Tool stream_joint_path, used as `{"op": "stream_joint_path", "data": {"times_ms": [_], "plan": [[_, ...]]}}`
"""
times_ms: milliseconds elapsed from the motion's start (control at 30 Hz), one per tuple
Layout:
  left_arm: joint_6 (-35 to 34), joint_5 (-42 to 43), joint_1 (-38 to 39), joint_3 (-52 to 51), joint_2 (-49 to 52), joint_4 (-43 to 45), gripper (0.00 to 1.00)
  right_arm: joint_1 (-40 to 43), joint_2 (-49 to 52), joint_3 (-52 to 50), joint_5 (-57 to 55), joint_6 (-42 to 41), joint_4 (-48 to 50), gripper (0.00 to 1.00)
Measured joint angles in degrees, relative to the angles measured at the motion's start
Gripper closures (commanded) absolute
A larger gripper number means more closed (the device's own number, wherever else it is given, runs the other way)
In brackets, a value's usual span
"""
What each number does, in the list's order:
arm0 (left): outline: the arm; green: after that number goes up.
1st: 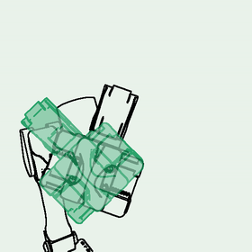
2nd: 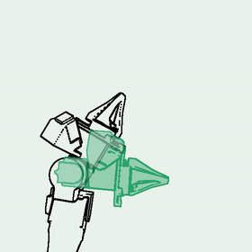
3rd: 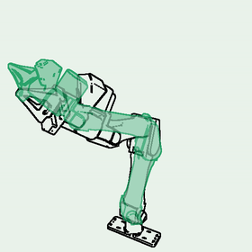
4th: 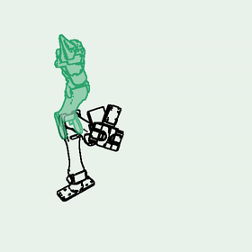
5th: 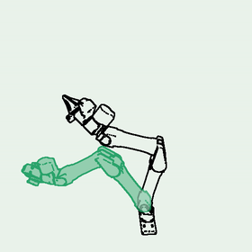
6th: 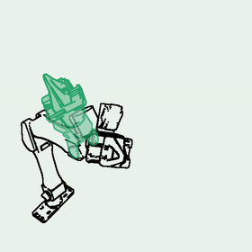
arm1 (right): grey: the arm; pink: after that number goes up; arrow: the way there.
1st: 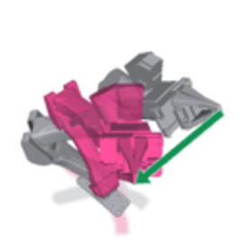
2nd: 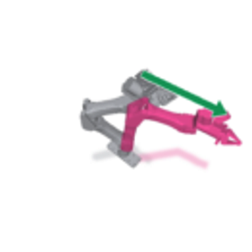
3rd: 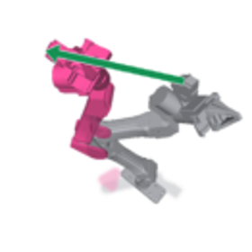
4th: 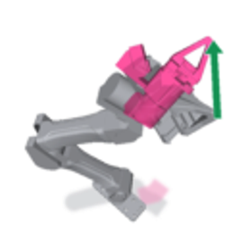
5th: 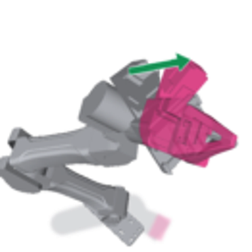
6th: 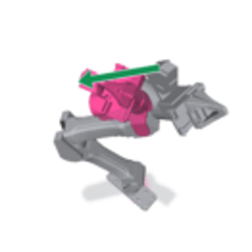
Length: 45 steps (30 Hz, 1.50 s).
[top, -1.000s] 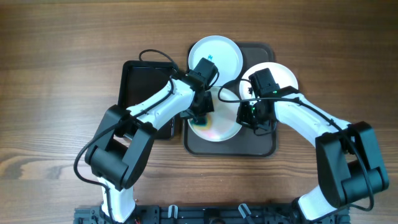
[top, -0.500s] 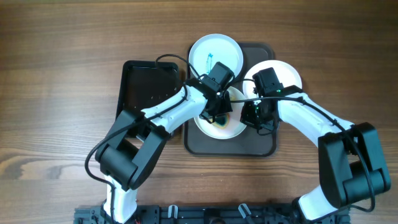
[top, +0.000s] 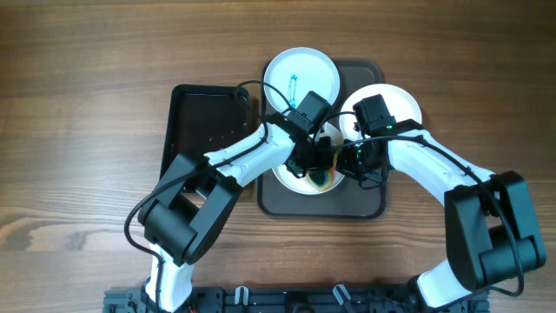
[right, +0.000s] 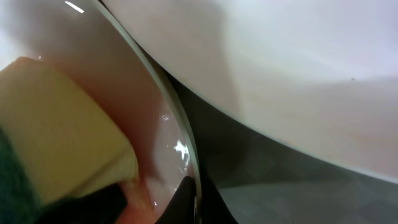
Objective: Clean dirty plates on tray and stack at the side
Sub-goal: 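Scrub the plate's blue smear with the sponge while right gripper holds rim, then return the sponge with the left gripper to the black tray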
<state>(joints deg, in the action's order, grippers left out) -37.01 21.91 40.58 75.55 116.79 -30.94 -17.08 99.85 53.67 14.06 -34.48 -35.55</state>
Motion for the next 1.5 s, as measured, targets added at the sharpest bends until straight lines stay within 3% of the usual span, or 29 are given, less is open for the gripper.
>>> {"op": "stream_joint_path", "data": {"times_ms": [267,567,933,1133,1433,1500], "plan": [[-1.7,-10.1,-0.5,1.3,-1.8,-13.2,0.96,-1.4,0.0,0.0,1.8,0.4,0.1,0.96],[-4.0,-21.9,-4.6,-0.5,-7.1,-18.8,0.96,-1.4,0.1,0.0,2.0,0.7,0.3,0.96],[-2.7,-17.3,-12.8,-1.4,-22.5,-21.8,0.96,-1.4,0.1,0.0,1.9,1.3,0.3,0.96],[0.5,-21.9,-20.9,-1.5,-27.8,-27.6,0.96,-1.4,0.1,0.0,1.9,2.7,0.5,0.96],[3.8,-30.5,-26.6,-11.8,-24.5,-20.5,0.95,-1.2,-0.6,3.0,-2.4,5.7,-7.9,0.96],[4.0,-30.1,-28.0,-13.7,-23.7,-20.0,0.83,-1.3,-1.6,5.2,-4.9,7.1,-11.9,0.96]]}}
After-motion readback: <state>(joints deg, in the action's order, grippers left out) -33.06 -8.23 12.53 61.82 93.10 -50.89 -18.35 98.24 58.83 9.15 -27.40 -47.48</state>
